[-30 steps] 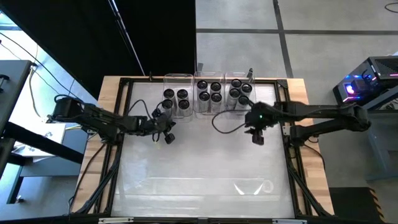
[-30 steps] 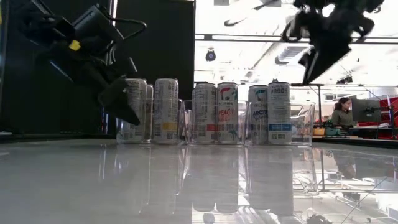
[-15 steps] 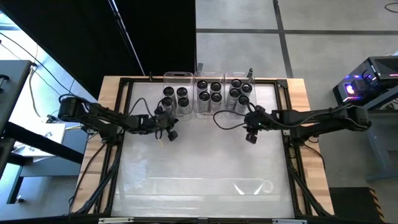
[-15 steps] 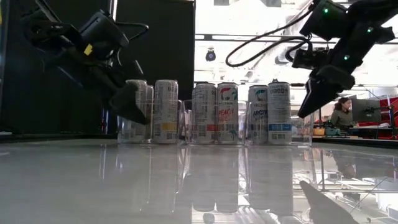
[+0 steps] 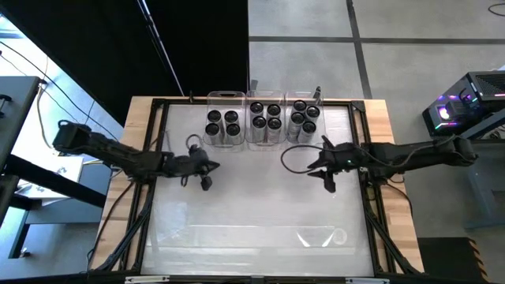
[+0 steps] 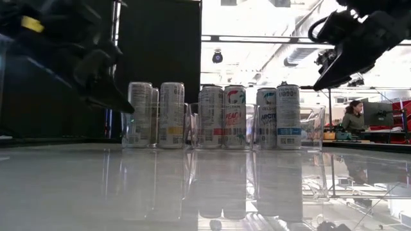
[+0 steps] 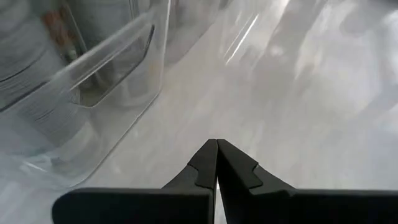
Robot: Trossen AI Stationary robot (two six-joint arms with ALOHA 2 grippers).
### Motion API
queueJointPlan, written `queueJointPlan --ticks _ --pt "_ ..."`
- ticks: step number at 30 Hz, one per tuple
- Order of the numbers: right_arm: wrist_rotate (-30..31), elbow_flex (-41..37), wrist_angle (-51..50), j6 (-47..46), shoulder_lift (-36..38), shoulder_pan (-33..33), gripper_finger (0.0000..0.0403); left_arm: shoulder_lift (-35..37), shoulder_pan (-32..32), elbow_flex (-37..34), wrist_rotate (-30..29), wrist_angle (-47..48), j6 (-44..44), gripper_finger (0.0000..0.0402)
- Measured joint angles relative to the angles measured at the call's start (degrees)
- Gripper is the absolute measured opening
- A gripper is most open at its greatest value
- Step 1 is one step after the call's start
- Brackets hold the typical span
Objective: Sort soda cans
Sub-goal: Return to Home Position
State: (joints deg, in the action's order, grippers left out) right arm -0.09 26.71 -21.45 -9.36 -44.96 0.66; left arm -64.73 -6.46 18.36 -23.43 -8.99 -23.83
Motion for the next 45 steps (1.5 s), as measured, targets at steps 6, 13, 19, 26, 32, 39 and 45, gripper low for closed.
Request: queueJointPlan --ticks 6,13,19,26,32,39,45 --pt "-1.83 -7.23 11.55 -2.07 8.3 4.09 0.0124 11.22 -2.18 -12.56 -0.51 -21.66 1.48 0.0" --pt "-2.12 -9.95 13.93 1.64 24.27 3.54 0.0101 24.35 2.21 -16.71 6.3 -28.72 8.74 0.0" --pt "-4.92 -13.27 16.37 5.13 39.17 0.3 0.0044 26.77 10.75 -16.71 12.75 -26.51 12.11 0.0" --pt "-6.43 -18.23 18.52 4.24 44.48 -1.67 0.0002 26.64 23.56 -16.7 24.88 -25.23 12.72 0.0" --pt "-6.55 -23.23 27.62 3.87 44.36 -3.82 0.0002 26.01 34.0 -16.67 35.16 -24.88 14.92 0.0" --pt "-9.76 -26.15 31.6 -0.16 44.14 -6.7 0.0 27.72 37.57 -16.69 40.08 -22.19 11.22 0.0" --pt "-9.99 -26.15 32.05 -0.73 44.21 -6.83 0.0 32.41 26.7 -16.68 30.98 -19.77 9.71 0.0"
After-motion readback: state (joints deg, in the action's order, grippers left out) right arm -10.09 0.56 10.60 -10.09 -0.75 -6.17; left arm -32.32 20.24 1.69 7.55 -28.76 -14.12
